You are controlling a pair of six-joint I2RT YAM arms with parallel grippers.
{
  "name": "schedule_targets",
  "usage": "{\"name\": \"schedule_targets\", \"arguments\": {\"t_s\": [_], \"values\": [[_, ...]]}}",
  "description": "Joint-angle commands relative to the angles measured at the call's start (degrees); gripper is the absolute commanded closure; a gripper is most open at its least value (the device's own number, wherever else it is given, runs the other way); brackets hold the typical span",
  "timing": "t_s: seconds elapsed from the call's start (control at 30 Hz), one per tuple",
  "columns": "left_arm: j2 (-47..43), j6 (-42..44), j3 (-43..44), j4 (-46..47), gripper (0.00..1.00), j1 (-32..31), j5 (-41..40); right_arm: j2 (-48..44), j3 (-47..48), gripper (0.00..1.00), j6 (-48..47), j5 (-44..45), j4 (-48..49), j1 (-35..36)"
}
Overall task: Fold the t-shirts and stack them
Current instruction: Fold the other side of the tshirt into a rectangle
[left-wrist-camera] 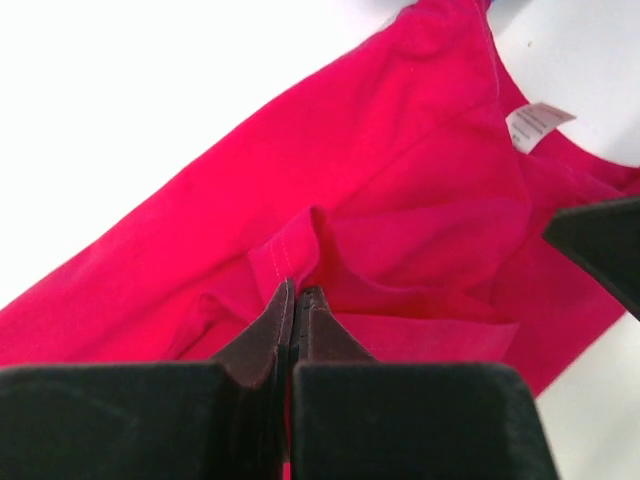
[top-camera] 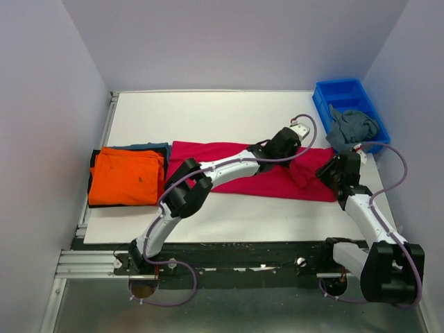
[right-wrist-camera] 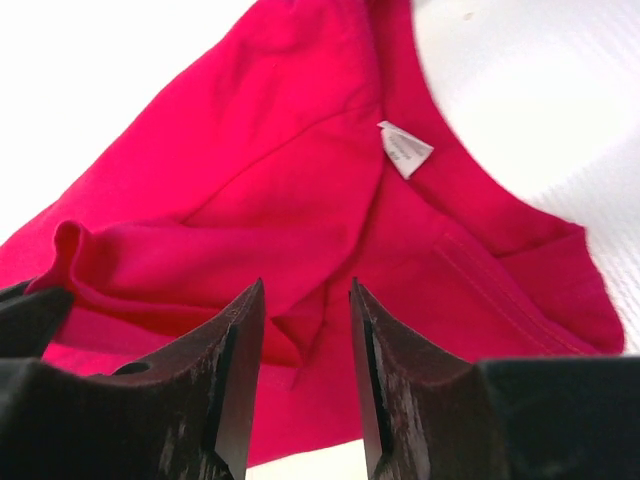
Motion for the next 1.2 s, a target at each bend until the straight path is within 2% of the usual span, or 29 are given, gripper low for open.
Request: {"name": "schedule_targets", "arguments": {"t_s": [0.0,0.2,0.5,0.8,1.0,1.17], "values": [[-6.6,0.6,-7.3,1.1,1.0,-0.2,-2.2,1.6,1.8,0.54,-4.3,-6.9,3.6,0.0],[-10.3,-0.4,-15.6,3.4,1.0,-0.1,-2.1,1.6,1.8,0.54,-4.3,-12.4,1.5,0.6],[-11.7,-2.4,-23.1,9.2,1.0,0.1,1.4,1.6,1.6,0.55,1.2,-14.9,-5.4,0.6],[-13.4,-2.3,-28.3,15.6,1.0,0.2,1.4,10.0,3.3,0.56,6.3,-19.0,-1.5,0.6],[-13.7,-1.8,-28.9,16.0,1.0,0.2,1.2,12.8,3.6,0.59,5.3,-22.7,0.8,0.7],[-13.6,-1.7,-28.7,15.7,1.0,0.3,1.2,13.3,3.9,0.6,2.9,-22.5,-1.5,0.9]]}}
